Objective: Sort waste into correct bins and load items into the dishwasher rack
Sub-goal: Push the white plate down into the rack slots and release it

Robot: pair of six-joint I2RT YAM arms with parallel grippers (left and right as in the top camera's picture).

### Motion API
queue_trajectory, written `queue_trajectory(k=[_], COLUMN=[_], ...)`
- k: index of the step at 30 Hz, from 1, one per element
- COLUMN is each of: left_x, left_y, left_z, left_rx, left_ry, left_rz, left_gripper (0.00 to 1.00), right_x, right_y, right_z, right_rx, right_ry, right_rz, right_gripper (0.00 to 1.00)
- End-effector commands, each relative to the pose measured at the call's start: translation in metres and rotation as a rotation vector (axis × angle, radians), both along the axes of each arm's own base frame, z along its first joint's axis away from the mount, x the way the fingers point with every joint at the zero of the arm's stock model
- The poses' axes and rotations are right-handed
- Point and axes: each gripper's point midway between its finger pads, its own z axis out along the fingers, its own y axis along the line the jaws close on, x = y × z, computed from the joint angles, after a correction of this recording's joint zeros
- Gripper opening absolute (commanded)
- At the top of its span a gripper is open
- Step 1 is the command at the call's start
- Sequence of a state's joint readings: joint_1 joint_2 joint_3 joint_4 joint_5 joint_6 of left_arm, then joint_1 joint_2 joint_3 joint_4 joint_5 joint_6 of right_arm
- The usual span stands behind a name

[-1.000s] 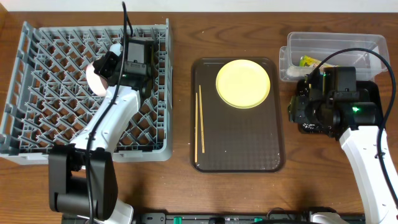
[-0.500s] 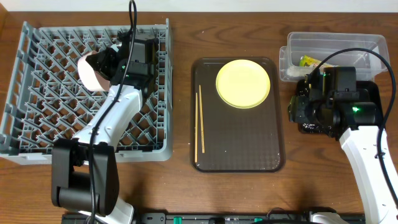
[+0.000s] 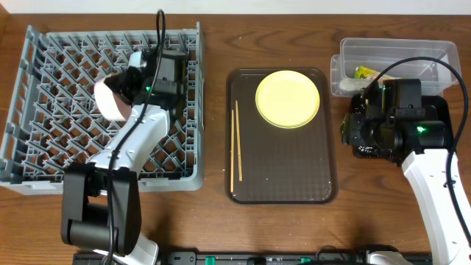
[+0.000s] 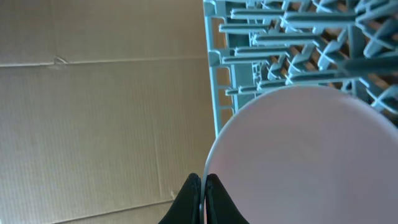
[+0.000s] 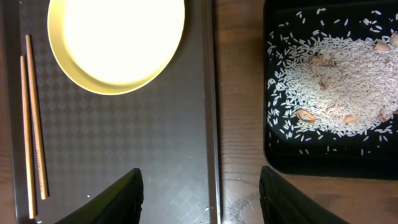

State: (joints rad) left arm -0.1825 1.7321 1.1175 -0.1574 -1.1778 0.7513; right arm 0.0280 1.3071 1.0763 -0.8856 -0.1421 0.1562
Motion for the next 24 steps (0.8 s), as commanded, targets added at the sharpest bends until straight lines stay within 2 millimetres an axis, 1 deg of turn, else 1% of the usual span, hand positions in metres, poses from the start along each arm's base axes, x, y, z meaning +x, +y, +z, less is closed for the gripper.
queue_trajectory(k=[1, 6, 10, 12, 16, 17, 19, 21, 24], left_x=[0.001, 0.007, 0.011, 0.013, 0.017, 0.018, 0.021, 0.024, 0.027], left_y=[-0.009, -0.023, -0.037, -0.041, -0.041, -0.042, -0.043, -0.043, -0.044], left_z=[-0.017, -0.019, -0.024, -0.026, -0.023, -0.021, -0.018, -0.015, -0.012], left_rx=[-0.049, -0.079, -0.109, -0.123, -0.13, -0.133, -0.138, -0.143, -0.147], left_ry=[-0.009, -0.033, -0.027, -0.026, -0.059, -0.074, -0.1, -0.127, -0.159], left_rz=[-0.026, -0.066, -0.115, -0.129, -0.13, -0.131, -0.132, -0.133, -0.134], left_gripper=[0.07, 0.08, 0.14, 0.17, 0.17, 0.22, 0.38, 0.49, 0.51], right_x=[0.001, 0.001, 0.001, 0.001, 0.001, 0.001, 0.001, 0.001, 0.001], right_y=[-0.001, -0.001, -0.001, -0.001, -0.001, -0.001, -0.001, -0.001, -0.001], right_z=[0.002, 0.002, 0.002, 0.002, 0.002, 0.002, 0.002, 0.002, 0.002], right_rx=[0.015, 0.015, 0.015, 0.015, 0.015, 0.015, 0.015, 0.015, 0.015], right_ry=[-0.003, -0.003, -0.003, -0.003, -0.002, -0.002, -0.003, -0.002, -0.002], right_rz=[-0.011, -0.011, -0.011, -0.011, -0.011, -0.011, -0.011, -0.011, -0.011], right_gripper=[0.58, 0.58, 0.58, 0.58, 0.58, 0.58, 0.58, 0.58, 0.58])
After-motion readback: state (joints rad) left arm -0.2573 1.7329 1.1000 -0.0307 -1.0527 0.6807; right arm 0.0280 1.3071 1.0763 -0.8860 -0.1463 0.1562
